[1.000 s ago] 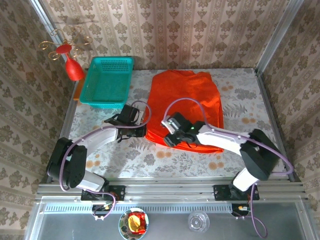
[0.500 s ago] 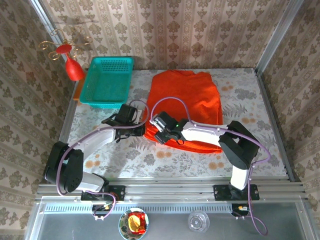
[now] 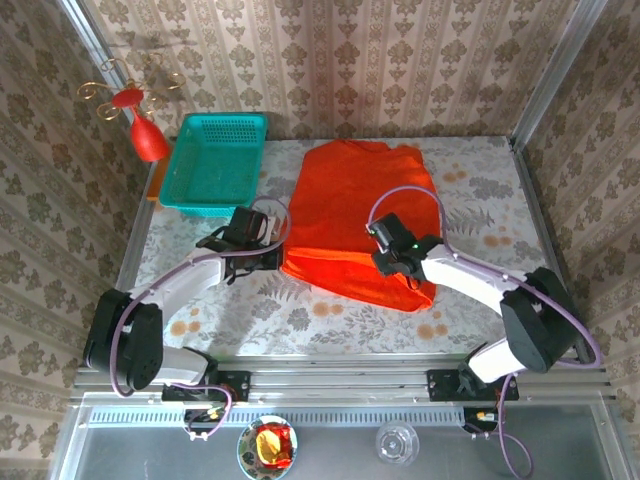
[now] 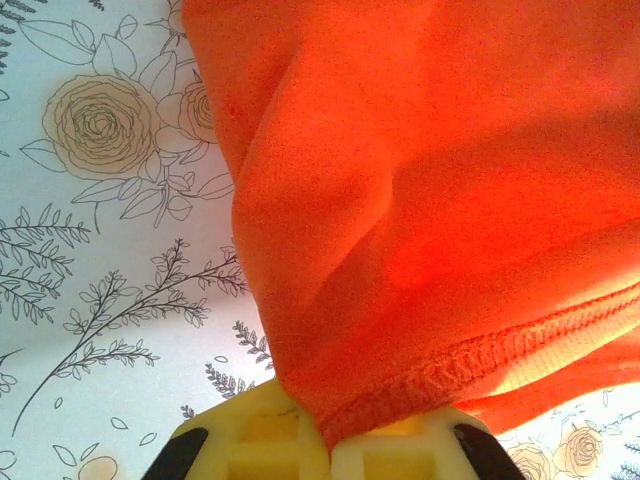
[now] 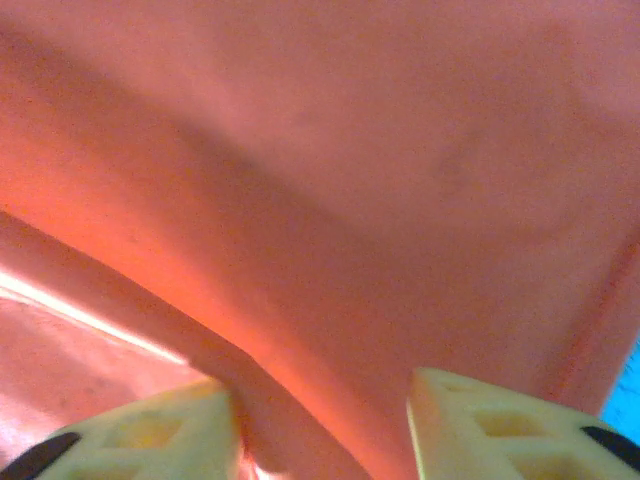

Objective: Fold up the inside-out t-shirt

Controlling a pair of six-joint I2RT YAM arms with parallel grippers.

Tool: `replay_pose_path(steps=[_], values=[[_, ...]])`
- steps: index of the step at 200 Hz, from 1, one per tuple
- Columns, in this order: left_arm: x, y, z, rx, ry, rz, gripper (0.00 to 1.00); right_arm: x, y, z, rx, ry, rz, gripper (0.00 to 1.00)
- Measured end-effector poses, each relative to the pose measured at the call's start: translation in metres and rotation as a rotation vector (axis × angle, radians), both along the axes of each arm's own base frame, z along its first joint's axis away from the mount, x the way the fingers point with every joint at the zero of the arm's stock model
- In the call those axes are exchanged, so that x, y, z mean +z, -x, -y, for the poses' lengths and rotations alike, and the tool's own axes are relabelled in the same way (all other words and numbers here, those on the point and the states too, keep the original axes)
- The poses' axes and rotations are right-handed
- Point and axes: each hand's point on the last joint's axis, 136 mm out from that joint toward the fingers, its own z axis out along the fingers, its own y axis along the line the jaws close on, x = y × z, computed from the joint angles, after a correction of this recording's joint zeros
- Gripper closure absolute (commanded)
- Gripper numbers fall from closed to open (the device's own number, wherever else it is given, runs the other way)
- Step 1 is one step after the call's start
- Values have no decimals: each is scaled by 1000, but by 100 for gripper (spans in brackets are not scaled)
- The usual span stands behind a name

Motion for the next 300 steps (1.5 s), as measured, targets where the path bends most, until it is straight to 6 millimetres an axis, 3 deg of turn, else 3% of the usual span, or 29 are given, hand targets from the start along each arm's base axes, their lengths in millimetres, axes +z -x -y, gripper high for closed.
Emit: replay_pose_path(steps=[26, 42, 79, 104, 116, 136, 166, 190, 200, 265, 282, 300], values=[[-2, 2, -1, 0, -3, -8, 100, 4, -2, 16, -52, -10, 7, 88], [-3, 3, -1, -2, -2, -11, 100, 4, 0, 15, -48, -24, -4, 100], [0, 12, 1, -25, 13, -3, 88, 3, 7, 9, -27, -62, -35, 100], [10, 18, 8, -64, 29, 31, 100, 19, 10, 3, -3, -117, -11, 100], [13, 19, 9, -74, 33, 39, 100, 25, 13, -4, 25, -149, -6, 90], [13, 19, 9, -74, 30, 35, 100, 26, 22, -22, 92, -169, -21, 57], [17, 15, 11, -74, 33, 40, 100, 9, 39, -51, 205, -121, -67, 39], [19, 15, 12, -76, 38, 42, 100, -6, 40, -69, 235, -55, -90, 23], [20, 15, 13, -77, 39, 41, 100, -8, 38, -78, 255, -31, -85, 8], [20, 17, 12, -69, 43, 30, 100, -6, 8, -162, 328, 19, 51, 5], [23, 17, 12, -65, 48, 35, 100, -10, 0, -172, 316, 57, 100, 5], [25, 17, 12, -63, 52, 41, 100, -16, -8, -169, 284, 128, 146, 7]])
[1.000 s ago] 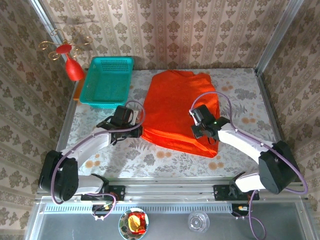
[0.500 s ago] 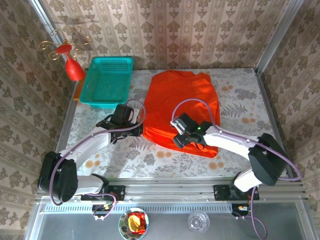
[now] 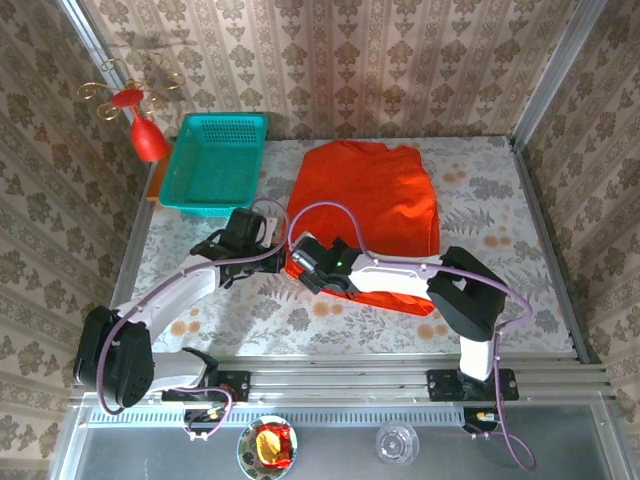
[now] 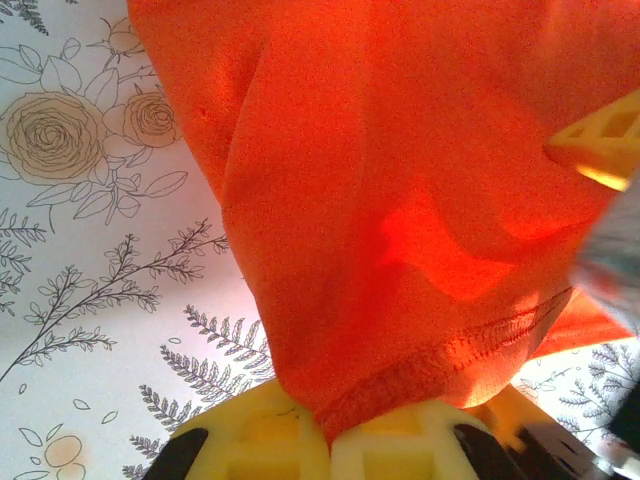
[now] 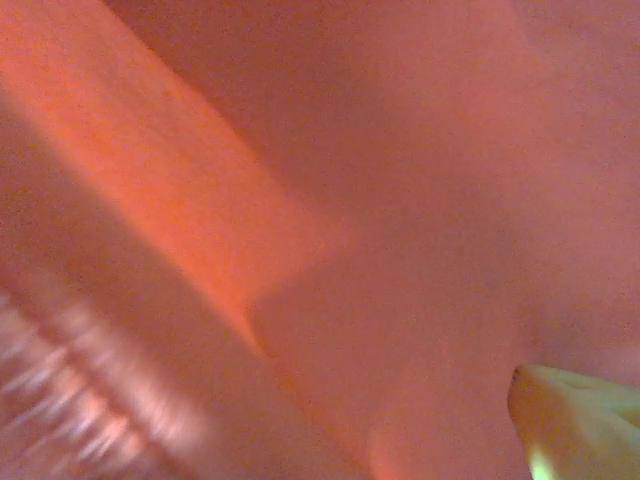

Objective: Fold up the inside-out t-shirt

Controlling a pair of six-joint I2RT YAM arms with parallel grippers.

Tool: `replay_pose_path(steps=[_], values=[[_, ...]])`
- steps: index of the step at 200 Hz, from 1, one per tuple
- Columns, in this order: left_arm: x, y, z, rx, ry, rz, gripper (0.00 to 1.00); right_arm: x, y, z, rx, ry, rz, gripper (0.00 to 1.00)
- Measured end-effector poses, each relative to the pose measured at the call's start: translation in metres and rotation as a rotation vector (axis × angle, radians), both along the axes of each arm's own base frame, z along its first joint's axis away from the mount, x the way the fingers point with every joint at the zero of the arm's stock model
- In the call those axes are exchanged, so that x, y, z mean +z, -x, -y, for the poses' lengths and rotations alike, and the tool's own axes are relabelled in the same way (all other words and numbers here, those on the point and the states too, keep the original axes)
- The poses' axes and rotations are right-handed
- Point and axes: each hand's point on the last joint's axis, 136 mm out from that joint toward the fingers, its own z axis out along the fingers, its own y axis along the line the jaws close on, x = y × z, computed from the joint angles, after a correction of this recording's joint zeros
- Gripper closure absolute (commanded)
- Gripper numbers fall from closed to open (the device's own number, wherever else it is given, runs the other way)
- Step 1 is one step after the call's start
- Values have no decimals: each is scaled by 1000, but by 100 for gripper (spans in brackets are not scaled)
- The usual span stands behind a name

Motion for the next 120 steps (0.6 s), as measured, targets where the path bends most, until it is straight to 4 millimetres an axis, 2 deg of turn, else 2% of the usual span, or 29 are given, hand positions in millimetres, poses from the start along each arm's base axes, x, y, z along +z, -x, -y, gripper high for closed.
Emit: replay_pose_path(steps=[35, 64, 90, 120], values=[[4, 0, -1, 2, 5, 10, 100, 8, -14, 28, -96, 120, 112, 9], [4, 0, -1, 3, 6, 10, 100, 15, -8, 59, -141, 210, 151, 13], [3, -1, -3, 9, 5, 9, 100, 25, 4, 85, -164, 257, 159, 30], [3, -3, -5, 16, 5, 9, 100, 38, 13, 108, -184, 270, 146, 44]])
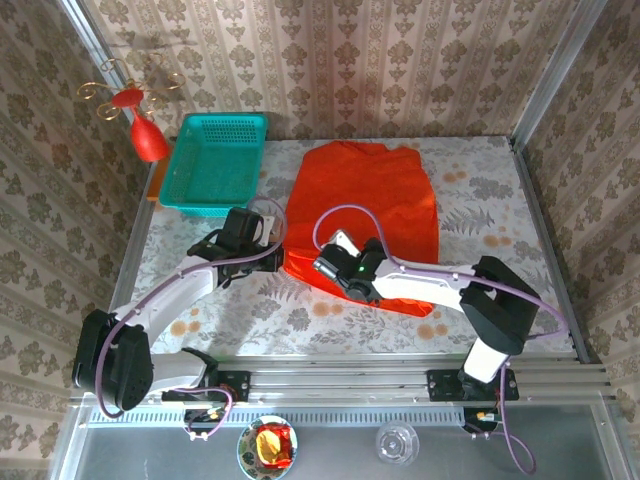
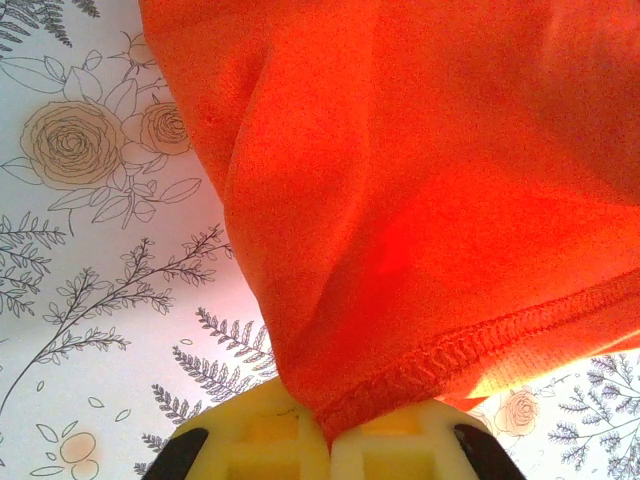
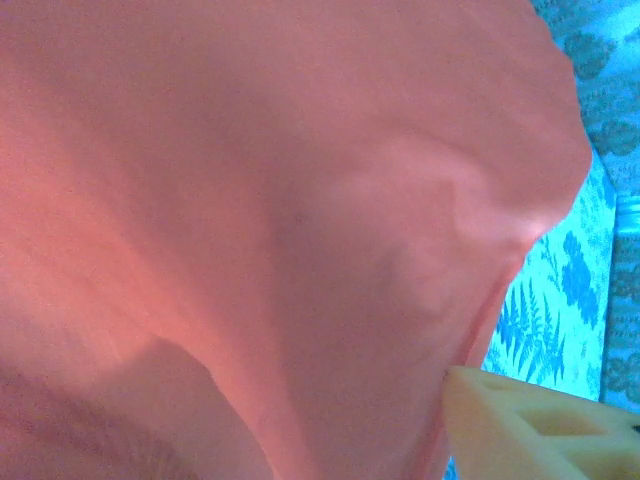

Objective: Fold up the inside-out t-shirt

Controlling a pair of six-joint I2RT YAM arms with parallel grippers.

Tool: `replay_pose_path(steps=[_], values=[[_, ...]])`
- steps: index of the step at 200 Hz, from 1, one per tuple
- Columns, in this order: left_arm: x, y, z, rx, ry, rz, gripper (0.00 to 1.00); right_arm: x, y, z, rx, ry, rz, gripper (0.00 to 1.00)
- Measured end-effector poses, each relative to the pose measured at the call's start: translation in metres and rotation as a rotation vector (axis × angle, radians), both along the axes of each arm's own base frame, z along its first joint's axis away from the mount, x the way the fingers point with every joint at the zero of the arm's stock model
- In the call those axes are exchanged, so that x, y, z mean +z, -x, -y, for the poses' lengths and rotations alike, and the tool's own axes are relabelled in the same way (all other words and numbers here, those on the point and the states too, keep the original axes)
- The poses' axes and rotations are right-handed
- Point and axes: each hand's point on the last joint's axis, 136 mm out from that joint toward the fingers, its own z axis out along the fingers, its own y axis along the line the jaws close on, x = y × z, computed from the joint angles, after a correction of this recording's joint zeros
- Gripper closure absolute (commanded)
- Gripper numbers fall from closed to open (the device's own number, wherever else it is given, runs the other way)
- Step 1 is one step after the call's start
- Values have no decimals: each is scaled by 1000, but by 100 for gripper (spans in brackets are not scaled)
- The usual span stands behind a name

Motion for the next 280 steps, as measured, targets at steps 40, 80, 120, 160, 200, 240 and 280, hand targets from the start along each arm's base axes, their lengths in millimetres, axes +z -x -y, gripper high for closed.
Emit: replay_pose_path(steps=[40, 80, 120, 160, 200, 240, 280], values=[[0, -1, -2, 7, 0, 0, 100, 0, 7, 22, -25, -6, -50, 70], [-1, -1, -2, 6, -1, -4, 100, -5, 14, 25, -13, -57, -123, 100], [3, 2, -1, -21, -6, 12, 62, -10, 26, 23, 21, -102, -222, 100], [18, 18, 13, -136, -45, 93, 49, -3, 35, 20, 60, -224, -346, 100], [39, 34, 52, -356, -57, 257, 47, 21, 39, 12, 110, -403, -419, 100], [53, 59, 109, -649, -53, 485, 40, 35, 49, 2, 158, -583, -500, 100], [44, 53, 144, -750, -48, 673, 33, 40, 52, -2, 166, -698, -559, 100]])
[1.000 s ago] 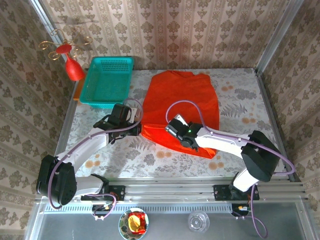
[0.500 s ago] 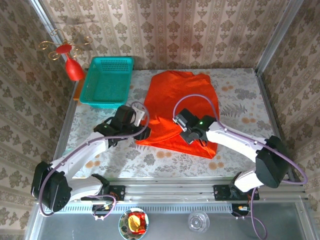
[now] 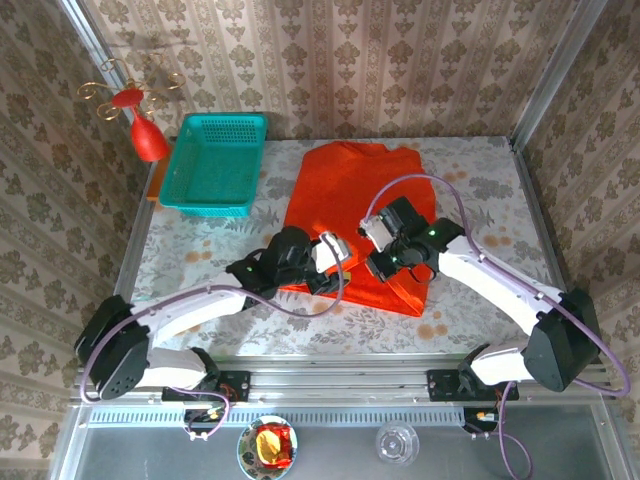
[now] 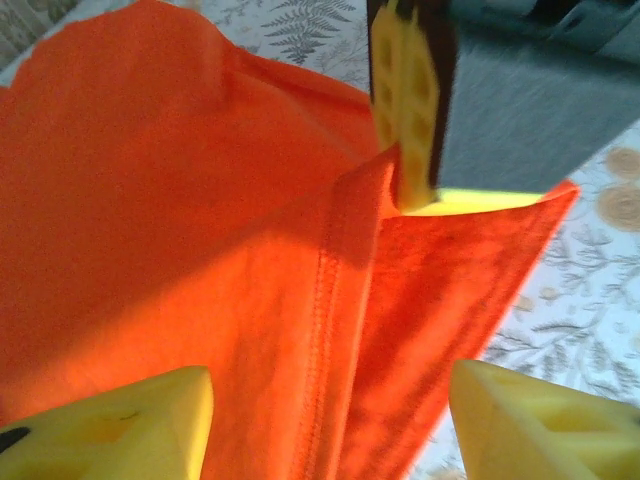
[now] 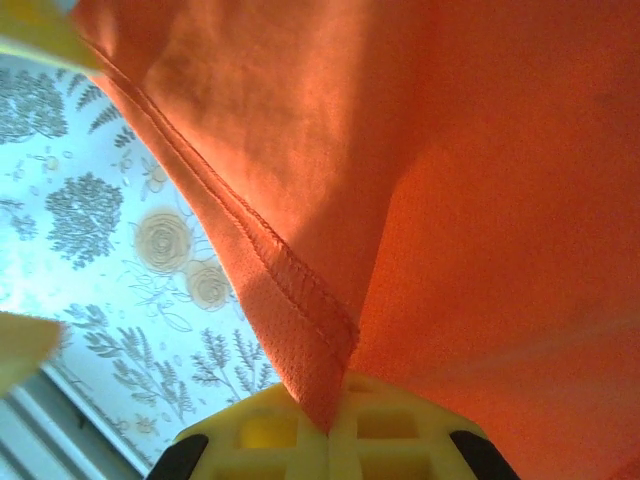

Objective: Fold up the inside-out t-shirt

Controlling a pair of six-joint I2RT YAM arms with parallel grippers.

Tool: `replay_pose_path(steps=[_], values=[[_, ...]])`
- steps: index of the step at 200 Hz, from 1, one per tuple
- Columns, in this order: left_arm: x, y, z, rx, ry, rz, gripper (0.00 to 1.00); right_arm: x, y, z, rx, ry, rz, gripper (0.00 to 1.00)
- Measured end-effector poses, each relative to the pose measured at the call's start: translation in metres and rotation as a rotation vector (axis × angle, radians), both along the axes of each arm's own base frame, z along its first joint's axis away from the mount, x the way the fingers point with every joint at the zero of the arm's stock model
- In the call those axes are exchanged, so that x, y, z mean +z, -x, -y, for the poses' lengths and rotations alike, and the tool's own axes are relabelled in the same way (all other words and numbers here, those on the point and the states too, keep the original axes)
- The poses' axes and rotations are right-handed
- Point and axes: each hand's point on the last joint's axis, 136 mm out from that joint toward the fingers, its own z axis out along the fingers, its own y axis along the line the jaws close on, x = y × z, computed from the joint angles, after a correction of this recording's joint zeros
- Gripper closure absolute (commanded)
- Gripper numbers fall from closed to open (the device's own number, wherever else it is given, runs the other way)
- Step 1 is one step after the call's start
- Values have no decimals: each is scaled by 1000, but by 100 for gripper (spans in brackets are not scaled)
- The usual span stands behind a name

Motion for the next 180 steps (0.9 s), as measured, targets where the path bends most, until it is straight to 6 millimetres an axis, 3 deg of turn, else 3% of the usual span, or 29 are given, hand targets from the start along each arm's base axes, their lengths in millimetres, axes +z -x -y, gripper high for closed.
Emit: replay_pose_path(steps=[30, 69, 94, 154, 169, 180], values=[[-23, -17, 11, 1, -25, 86, 28, 3, 0, -2, -17, -58, -39, 100], [-29, -24, 27, -33, -28, 173, 24, 4, 1, -2, -23, -93, -63, 100], [-31, -31, 38, -22, -86, 275, 37, 5, 1, -2, -23, -100, -67, 100], [-22, -35, 45, -37, -168, 425, 83, 11, -3, 7, -54, -107, -51, 100], [-25, -33, 43, -46, -185, 418, 100, 12, -4, 10, -62, -105, -50, 100], [-26, -31, 42, -63, -204, 409, 100, 13, -5, 11, -67, -104, -45, 100]])
